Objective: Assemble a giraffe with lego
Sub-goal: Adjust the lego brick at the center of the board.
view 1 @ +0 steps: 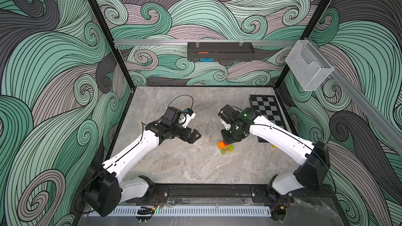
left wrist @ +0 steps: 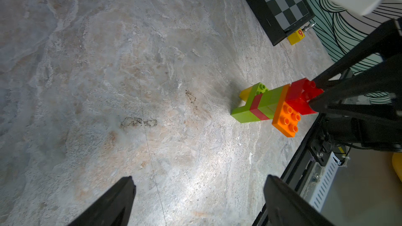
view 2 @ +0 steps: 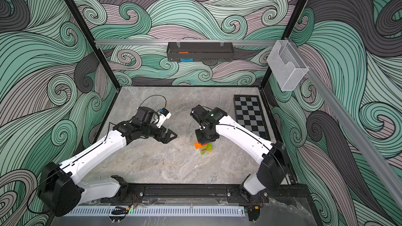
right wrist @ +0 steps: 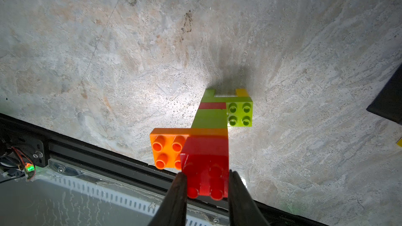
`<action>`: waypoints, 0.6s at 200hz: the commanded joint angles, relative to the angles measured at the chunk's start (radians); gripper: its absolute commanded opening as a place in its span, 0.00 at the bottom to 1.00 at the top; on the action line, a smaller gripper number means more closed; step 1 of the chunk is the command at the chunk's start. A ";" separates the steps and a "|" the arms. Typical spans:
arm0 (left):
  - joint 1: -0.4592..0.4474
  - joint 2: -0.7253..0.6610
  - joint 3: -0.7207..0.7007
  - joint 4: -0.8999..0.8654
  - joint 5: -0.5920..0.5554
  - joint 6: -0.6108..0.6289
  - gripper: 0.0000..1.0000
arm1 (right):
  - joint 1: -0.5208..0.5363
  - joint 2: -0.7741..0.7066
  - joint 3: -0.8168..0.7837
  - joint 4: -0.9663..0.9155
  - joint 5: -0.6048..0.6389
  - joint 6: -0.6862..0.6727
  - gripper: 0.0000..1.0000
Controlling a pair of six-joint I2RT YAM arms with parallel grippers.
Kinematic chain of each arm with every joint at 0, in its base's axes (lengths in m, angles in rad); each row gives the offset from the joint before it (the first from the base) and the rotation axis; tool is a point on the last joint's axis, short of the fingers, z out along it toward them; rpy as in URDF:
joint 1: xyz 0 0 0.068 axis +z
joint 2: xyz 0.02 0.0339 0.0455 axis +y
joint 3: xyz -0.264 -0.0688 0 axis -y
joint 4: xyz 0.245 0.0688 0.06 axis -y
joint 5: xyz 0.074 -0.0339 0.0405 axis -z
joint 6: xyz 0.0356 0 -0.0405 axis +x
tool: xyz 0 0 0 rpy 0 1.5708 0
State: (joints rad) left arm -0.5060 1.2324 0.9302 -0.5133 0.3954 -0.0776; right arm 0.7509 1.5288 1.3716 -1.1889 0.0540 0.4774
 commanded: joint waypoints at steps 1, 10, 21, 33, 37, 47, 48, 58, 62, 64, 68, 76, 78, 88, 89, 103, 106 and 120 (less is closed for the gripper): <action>0.009 -0.020 0.000 0.013 0.022 0.013 0.96 | -0.005 0.005 -0.040 -0.006 0.003 0.004 0.23; 0.009 -0.021 0.001 0.013 0.022 0.013 0.96 | -0.003 0.006 -0.061 -0.005 0.008 0.005 0.22; 0.009 -0.021 0.001 0.013 0.021 0.013 0.96 | -0.003 0.005 -0.084 -0.005 0.025 0.006 0.21; 0.012 -0.023 0.001 0.013 0.020 0.013 0.96 | -0.007 0.011 -0.119 0.008 0.039 0.001 0.20; 0.013 -0.022 0.001 0.013 0.020 0.013 0.96 | -0.009 0.014 -0.131 0.014 0.039 0.000 0.20; 0.017 -0.024 0.000 0.013 0.019 0.013 0.96 | -0.018 0.024 -0.157 0.031 0.025 -0.005 0.20; 0.018 -0.025 0.000 0.013 0.019 0.013 0.96 | -0.019 0.026 -0.159 0.033 0.023 -0.006 0.20; 0.020 -0.026 0.002 0.013 0.018 0.013 0.96 | -0.028 0.036 -0.188 0.058 0.007 -0.009 0.19; 0.022 -0.029 0.002 0.013 0.019 0.013 0.96 | -0.032 0.041 -0.198 0.068 0.001 -0.009 0.19; 0.022 -0.029 0.002 0.012 0.019 0.013 0.96 | -0.033 0.045 -0.202 0.072 -0.003 -0.010 0.19; 0.024 -0.029 0.002 0.012 0.019 0.013 0.96 | -0.036 0.051 -0.210 0.078 -0.009 -0.012 0.19; 0.027 -0.031 0.002 0.011 0.019 0.012 0.96 | -0.043 0.066 -0.219 0.084 -0.022 -0.018 0.19; 0.027 -0.032 0.002 0.010 0.019 0.012 0.96 | -0.045 0.070 -0.221 0.086 -0.025 -0.019 0.19; 0.031 -0.035 0.002 0.010 0.019 0.010 0.96 | -0.050 0.090 -0.219 0.084 -0.040 -0.031 0.19; 0.032 -0.036 0.001 0.010 0.019 0.010 0.96 | -0.050 0.092 -0.220 0.084 -0.042 -0.033 0.19; 0.036 -0.039 -0.001 0.012 0.019 0.009 0.96 | -0.057 0.105 -0.212 0.083 -0.055 -0.044 0.20; 0.038 -0.039 -0.001 0.012 0.019 0.008 0.96 | -0.058 0.106 -0.209 0.082 -0.055 -0.046 0.20; 0.042 -0.043 -0.002 0.012 0.020 0.007 0.96 | -0.063 0.104 -0.182 0.068 -0.054 -0.055 0.22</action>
State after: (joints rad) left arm -0.4778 1.2129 0.9302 -0.5083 0.3996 -0.0780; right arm 0.7013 1.4929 1.2774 -1.0592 -0.0032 0.4519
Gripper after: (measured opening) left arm 0.963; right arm 0.292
